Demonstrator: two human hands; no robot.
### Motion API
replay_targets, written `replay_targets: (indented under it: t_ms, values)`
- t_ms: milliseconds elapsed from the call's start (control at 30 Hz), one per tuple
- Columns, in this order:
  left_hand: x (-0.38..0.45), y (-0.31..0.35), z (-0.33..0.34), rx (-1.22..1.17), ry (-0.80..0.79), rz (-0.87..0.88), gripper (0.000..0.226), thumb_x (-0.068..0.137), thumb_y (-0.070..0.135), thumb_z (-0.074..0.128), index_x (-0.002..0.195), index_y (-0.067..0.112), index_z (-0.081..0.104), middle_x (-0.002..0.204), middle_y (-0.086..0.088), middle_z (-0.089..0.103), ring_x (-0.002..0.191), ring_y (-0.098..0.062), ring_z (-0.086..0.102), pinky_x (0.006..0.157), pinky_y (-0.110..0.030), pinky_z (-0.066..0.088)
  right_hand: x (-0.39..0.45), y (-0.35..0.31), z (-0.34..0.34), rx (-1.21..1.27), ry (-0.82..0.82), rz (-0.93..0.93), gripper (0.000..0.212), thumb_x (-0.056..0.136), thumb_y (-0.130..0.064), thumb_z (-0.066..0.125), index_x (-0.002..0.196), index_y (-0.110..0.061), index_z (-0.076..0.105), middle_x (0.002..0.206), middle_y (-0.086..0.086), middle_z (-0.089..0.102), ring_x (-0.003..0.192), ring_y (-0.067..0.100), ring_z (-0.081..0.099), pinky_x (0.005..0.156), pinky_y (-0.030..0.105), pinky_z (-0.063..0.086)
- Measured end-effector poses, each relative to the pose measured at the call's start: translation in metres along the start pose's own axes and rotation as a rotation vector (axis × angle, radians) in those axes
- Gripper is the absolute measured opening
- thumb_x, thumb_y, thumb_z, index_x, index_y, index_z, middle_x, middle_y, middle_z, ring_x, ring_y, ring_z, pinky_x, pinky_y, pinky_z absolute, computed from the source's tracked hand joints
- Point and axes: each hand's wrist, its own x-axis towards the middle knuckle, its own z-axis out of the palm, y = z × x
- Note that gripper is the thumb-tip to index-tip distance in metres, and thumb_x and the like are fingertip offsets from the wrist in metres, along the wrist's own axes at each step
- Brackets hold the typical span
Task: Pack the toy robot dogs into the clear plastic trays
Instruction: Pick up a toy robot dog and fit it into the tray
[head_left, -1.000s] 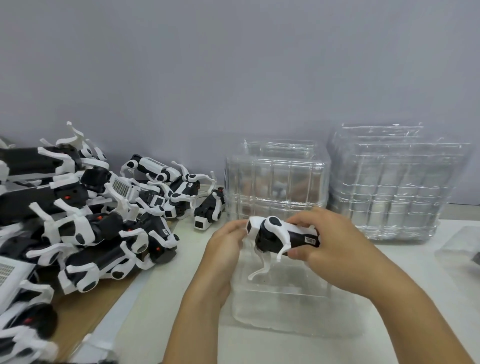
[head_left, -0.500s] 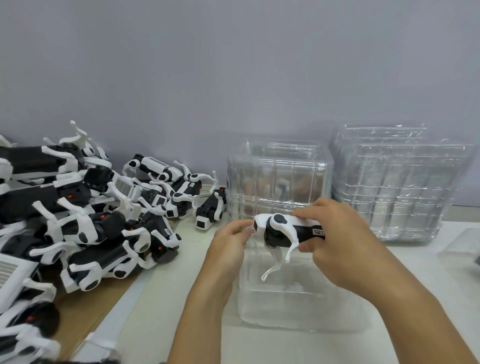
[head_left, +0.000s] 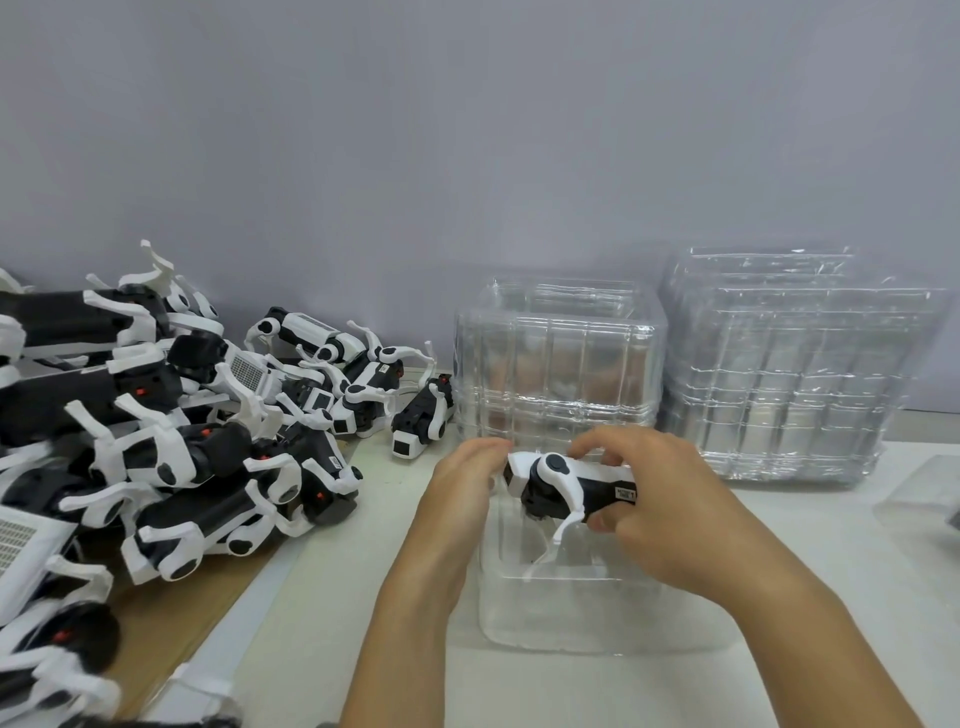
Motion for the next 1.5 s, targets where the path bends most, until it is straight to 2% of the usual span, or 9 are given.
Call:
replay_targets:
  t_ms: [100,167,333,500,733,967,1267,1367,1500]
  values:
    - [0.000,-0.001,0.002,0.024,-0.022,-0.002,0.032,0.071,0.050,0.062,0.096,0.033,0.072,0.111,0.008,0.071,0.114,-0.015,0.062,0.107,-0.041,0.045,0.002,0.005,0.000,0.043,0.010,-0.022,0.040,0.078,-0.010,0.075,0.103,-0.039,0.062,0.094,-0.023,0.053,0.093,0.008,0.050,0.077,0.027,0.042]
    - [0.001,-0.004,0.004,0.048,-0.025,0.004,0.026,0.079,0.049,0.064,0.100,0.033,0.071,0.113,0.009,0.070,0.113,-0.012,0.062,0.103,-0.038,0.046,0.003,0.007,0.002,0.061,0.034,-0.022,0.038,0.076,-0.011,0.076,0.100,-0.038,0.065,0.091,-0.021,0.056,0.088,0.004,0.051,0.071,0.026,0.043]
    - [0.000,-0.007,0.009,0.067,0.029,0.044,0.011,0.095,0.039,0.061,0.094,0.031,0.069,0.102,0.013,0.070,0.098,-0.002,0.062,0.076,-0.024,0.043,0.004,0.011,0.008,0.036,0.101,-0.023,0.041,0.073,-0.011,0.077,0.102,-0.039,0.069,0.084,-0.021,0.055,0.096,0.008,0.045,0.081,0.033,0.047]
    - [-0.003,-0.004,0.012,-0.059,0.029,0.041,0.024,0.069,0.048,0.067,0.087,0.033,0.073,0.112,0.002,0.070,0.111,-0.020,0.064,0.103,-0.044,0.048,0.005,0.015,0.009,0.110,0.105,-0.032,0.040,0.068,-0.011,0.079,0.098,-0.038,0.074,0.086,-0.019,0.063,0.096,0.011,0.052,0.082,0.037,0.050]
    - [0.000,-0.007,0.013,-0.119,0.023,0.031,0.021,0.069,0.043,0.067,0.084,0.030,0.074,0.112,-0.008,0.071,0.114,-0.030,0.064,0.106,-0.055,0.046,0.006,0.018,0.013,0.145,0.126,-0.052,0.043,0.067,-0.012,0.080,0.097,-0.043,0.075,0.083,-0.026,0.065,0.096,0.013,0.056,0.081,0.038,0.051]
    - [0.005,-0.012,0.012,-0.093,0.060,0.044,0.011,0.092,0.025,0.067,0.087,0.024,0.076,0.102,-0.006,0.075,0.105,-0.028,0.068,0.102,-0.052,0.049,0.005,0.017,0.013,0.181,0.109,-0.055,0.055,0.066,-0.017,0.074,0.096,-0.060,0.063,0.082,-0.017,0.070,0.092,0.018,0.059,0.077,0.042,0.055]
    - [0.003,-0.010,0.011,-0.098,0.023,0.046,0.025,0.079,0.040,0.070,0.099,0.025,0.072,0.114,-0.008,0.071,0.110,-0.029,0.066,0.103,-0.055,0.048,0.004,0.014,0.015,0.142,0.168,-0.071,0.080,0.067,-0.012,0.079,0.095,-0.078,0.044,0.082,-0.016,0.071,0.092,0.019,0.060,0.077,0.041,0.055]
    - [0.003,-0.011,0.012,-0.067,0.036,0.081,0.028,0.074,0.044,0.068,0.098,0.029,0.072,0.114,-0.004,0.070,0.112,-0.025,0.065,0.103,-0.049,0.049,0.004,0.016,0.015,0.116,0.152,-0.061,0.073,0.068,-0.015,0.078,0.097,-0.075,0.049,0.084,-0.018,0.071,0.093,0.018,0.059,0.077,0.040,0.054]
    - [0.009,-0.017,0.010,-0.014,0.057,0.110,0.006,0.094,0.030,0.066,0.098,0.029,0.070,0.108,0.001,0.069,0.108,-0.017,0.064,0.094,-0.034,0.049,0.005,0.018,0.017,0.091,0.125,-0.042,0.051,0.069,-0.020,0.076,0.102,-0.058,0.067,0.086,-0.017,0.070,0.094,0.017,0.057,0.077,0.039,0.053]
